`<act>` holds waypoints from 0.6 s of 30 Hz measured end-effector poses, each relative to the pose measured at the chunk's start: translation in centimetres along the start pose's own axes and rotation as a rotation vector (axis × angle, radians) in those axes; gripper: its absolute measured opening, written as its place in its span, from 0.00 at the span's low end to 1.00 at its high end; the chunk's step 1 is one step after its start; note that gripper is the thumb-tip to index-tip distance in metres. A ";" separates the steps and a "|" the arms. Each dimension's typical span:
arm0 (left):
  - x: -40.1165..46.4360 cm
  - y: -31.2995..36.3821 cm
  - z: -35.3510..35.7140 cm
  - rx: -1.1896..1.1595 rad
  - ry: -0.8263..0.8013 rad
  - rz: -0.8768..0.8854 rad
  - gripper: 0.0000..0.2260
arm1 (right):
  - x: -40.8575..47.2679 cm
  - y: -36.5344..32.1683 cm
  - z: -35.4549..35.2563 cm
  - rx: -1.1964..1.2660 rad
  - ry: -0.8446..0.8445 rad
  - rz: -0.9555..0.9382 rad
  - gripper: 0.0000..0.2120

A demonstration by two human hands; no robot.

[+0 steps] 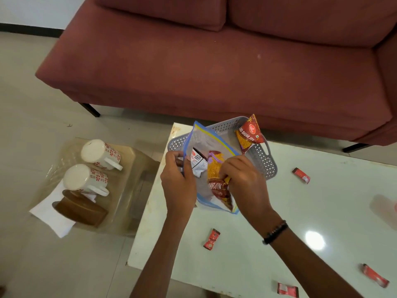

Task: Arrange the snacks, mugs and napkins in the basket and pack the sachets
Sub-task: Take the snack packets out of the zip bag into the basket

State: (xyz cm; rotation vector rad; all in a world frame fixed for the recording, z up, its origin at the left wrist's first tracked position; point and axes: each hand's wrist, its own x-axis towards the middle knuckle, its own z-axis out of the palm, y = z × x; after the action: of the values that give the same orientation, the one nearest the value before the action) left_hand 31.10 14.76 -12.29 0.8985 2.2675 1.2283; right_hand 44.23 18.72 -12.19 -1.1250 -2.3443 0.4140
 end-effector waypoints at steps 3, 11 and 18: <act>-0.2 0.5 0.7 0.013 -0.034 -0.021 0.14 | -0.5 0.8 -1.5 0.026 0.144 -0.041 0.09; -0.4 2.8 2.2 -0.007 -0.075 -0.005 0.08 | 0.8 3.2 -5.9 0.043 0.574 -0.036 0.09; -0.2 2.6 2.6 0.002 -0.018 -0.013 0.09 | 1.3 10.0 -8.0 -0.125 0.622 0.109 0.15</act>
State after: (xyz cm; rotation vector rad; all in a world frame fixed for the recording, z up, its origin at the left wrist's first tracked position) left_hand 33.71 17.18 -11.43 0.8908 2.2568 1.2077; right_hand 54.41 26.34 -9.86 -1.2276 -1.7845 -0.0525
